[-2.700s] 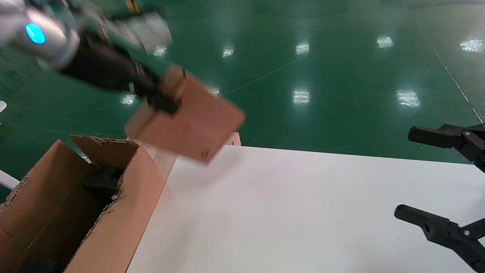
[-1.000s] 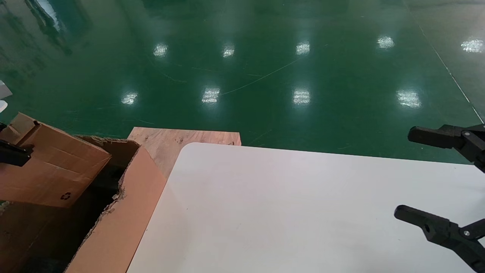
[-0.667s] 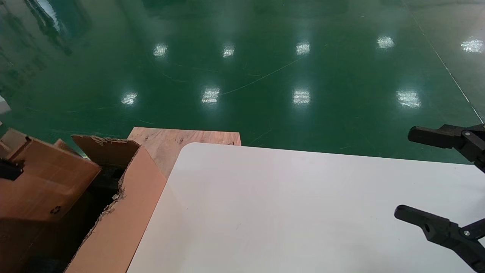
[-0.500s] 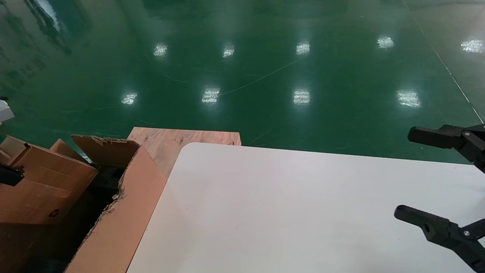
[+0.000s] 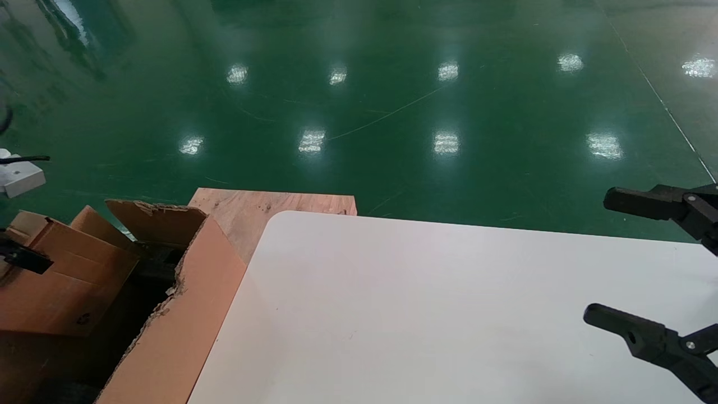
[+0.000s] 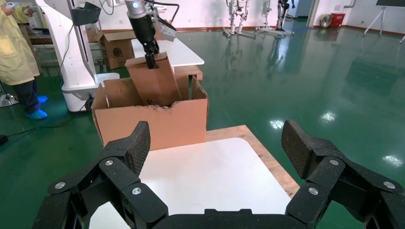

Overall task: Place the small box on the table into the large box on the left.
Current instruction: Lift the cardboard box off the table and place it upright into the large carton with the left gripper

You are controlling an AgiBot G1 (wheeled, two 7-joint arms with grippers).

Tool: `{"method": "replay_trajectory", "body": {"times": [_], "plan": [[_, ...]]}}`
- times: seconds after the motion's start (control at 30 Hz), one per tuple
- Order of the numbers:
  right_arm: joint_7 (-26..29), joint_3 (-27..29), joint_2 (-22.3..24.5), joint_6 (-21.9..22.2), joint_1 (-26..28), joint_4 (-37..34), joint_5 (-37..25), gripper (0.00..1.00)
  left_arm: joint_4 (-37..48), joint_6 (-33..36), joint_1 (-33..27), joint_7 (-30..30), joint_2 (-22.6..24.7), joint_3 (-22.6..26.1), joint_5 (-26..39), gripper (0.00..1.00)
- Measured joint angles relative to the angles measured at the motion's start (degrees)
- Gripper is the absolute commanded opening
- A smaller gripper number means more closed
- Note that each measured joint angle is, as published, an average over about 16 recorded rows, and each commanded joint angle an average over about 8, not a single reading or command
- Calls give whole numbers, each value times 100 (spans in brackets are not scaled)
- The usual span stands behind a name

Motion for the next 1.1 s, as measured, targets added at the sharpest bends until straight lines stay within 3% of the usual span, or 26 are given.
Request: {"method": "replay_trajectory", "body": {"times": [0.5,1.1], "plan": [[0,0,0,0,0,0,0,100,941,-191,558,-170,482,76,-282,0],[0,0,0,0,0,0,0,100,1553,-92,774,-92,551,166,-293,0]]}}
